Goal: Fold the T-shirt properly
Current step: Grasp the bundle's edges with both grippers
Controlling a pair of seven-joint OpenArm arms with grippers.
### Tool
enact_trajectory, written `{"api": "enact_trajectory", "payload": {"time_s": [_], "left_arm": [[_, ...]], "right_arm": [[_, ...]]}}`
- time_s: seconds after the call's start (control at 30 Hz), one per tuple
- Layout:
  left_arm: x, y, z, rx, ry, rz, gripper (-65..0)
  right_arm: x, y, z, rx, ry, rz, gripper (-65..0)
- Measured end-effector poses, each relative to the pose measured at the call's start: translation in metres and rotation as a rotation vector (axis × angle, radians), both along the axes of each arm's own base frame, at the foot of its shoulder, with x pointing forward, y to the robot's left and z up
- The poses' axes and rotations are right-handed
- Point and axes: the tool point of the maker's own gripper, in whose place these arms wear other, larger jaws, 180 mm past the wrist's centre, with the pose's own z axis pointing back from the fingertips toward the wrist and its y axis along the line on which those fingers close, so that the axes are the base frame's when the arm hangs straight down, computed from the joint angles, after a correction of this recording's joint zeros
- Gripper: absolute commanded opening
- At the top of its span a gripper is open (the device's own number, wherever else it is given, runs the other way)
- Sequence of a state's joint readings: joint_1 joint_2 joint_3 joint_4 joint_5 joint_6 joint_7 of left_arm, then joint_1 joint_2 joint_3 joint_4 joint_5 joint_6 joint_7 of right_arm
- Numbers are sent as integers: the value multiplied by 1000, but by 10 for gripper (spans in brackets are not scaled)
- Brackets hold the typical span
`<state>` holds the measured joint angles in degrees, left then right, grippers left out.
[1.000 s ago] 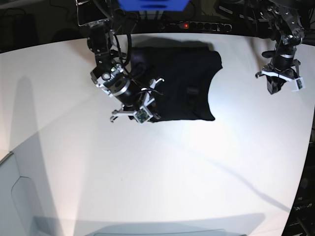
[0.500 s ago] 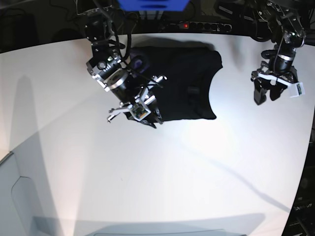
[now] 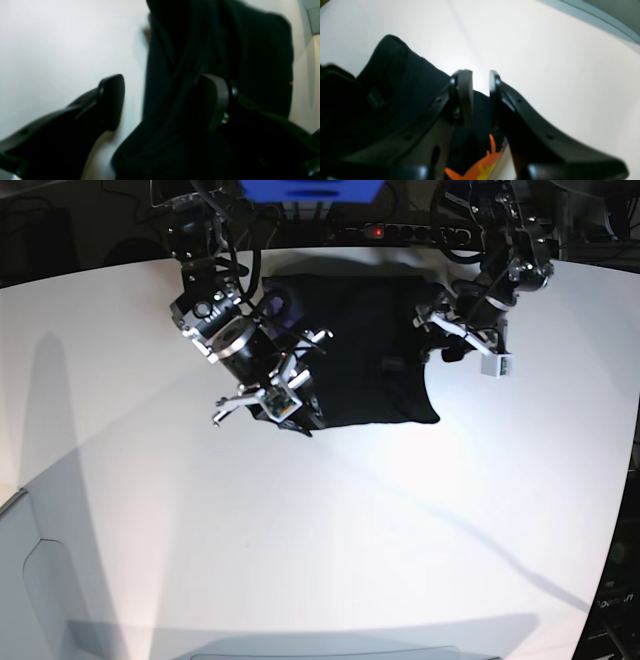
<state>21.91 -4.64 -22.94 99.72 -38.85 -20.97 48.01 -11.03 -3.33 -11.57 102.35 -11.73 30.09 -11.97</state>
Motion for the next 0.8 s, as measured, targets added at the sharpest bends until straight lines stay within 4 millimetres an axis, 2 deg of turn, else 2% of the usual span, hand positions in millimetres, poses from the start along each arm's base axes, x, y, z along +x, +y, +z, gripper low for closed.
{"api": "enact_trajectory", "payload": {"time_s": [0.1, 0.37, 0.4, 0.47, 0.6, 0.63, 0.73, 0.8], "left_arm": [[3, -11, -13, -31, 31, -21, -207], [18, -39, -18, -101, 18, -69, -222], [19, -42, -19, -108, 17, -77, -242], [20, -48, -22, -118, 25, -90, -335], [21, -58, -29, -141, 48, -114, -609], [21, -61, -30, -143, 50, -122, -650], [25, -68, -31, -150, 50, -140, -628], [27, -69, -31, -152, 50, -143, -650]], "right_arm": [[-1, 0, -1, -1, 3, 0, -545], [-1, 1, 0, 2, 0, 1, -545], [-1, 1, 0, 1, 1, 2, -545], [-1, 0, -1, 0, 2, 2, -545], [-1, 0, -2, 0, 4, 1, -545], [-1, 1, -3, 1, 6, 2, -545], [3, -10, -14, -2, 35, -32, -546], [8, -23, -27, -21, 66, -65, -546]]}}
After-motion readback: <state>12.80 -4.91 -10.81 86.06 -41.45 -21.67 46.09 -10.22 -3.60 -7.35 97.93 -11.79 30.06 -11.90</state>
